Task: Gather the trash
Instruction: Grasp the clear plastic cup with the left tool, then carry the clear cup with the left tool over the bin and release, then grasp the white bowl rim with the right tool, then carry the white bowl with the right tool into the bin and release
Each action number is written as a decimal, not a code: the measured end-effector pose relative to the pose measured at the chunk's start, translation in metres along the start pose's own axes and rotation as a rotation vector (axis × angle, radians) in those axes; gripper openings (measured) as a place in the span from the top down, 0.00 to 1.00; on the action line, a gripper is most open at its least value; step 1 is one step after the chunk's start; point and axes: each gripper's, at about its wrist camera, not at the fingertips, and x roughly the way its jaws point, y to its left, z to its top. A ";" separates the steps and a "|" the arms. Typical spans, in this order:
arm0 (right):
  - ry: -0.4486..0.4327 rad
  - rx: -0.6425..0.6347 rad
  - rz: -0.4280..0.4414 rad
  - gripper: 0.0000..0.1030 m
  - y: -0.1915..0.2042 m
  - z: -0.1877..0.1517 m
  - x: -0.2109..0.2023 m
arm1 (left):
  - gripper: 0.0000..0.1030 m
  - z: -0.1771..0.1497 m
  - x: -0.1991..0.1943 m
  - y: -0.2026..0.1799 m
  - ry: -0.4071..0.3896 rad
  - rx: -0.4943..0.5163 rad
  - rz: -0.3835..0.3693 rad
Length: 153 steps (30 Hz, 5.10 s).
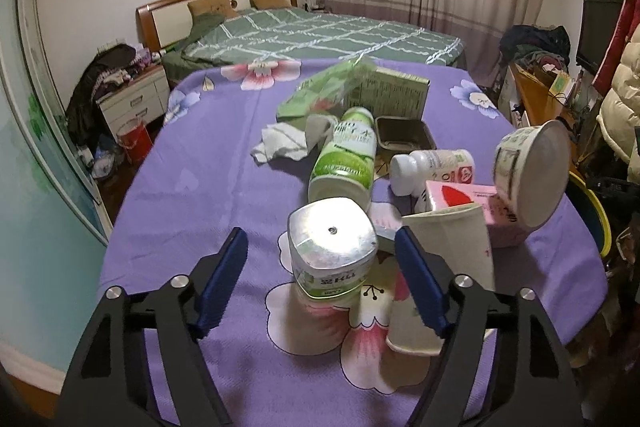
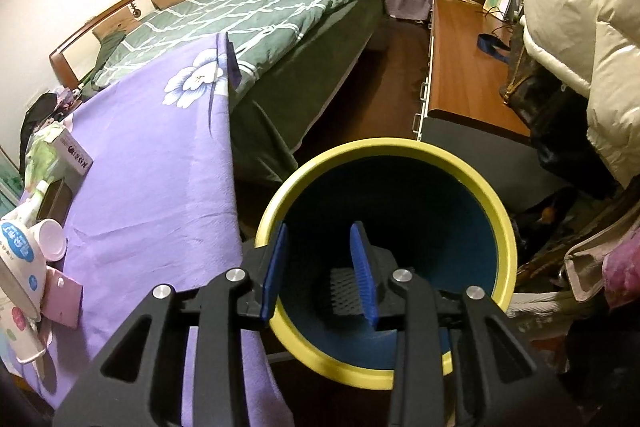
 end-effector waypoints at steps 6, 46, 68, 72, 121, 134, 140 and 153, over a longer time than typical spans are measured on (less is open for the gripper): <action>0.003 -0.001 0.008 0.70 0.004 -0.004 -0.001 | 0.36 0.002 0.025 0.002 0.040 -0.002 -0.018; -0.087 0.109 -0.096 0.70 -0.093 -0.045 -0.044 | 0.49 0.060 -0.010 -0.311 -0.021 0.421 -0.554; -0.055 0.195 -0.098 0.66 -0.140 -0.059 -0.030 | 0.34 0.038 0.098 -0.429 0.137 0.461 -0.523; -0.055 0.188 -0.089 0.66 -0.133 -0.061 -0.031 | 0.34 0.045 0.077 -0.411 0.120 0.439 -0.536; -0.043 -0.311 0.330 0.93 0.191 -0.051 -0.052 | 0.22 0.031 -0.054 0.010 -0.183 -0.106 -0.018; -0.094 -0.226 0.347 0.95 0.161 -0.045 -0.065 | 0.22 0.029 -0.049 -0.003 -0.176 -0.080 -0.033; -0.128 -0.155 0.306 0.95 0.129 -0.038 -0.071 | 0.21 0.029 -0.049 -0.013 -0.173 -0.065 -0.046; -0.151 0.087 0.061 0.95 0.014 -0.022 -0.046 | 0.21 0.028 -0.041 -0.036 -0.145 -0.021 -0.079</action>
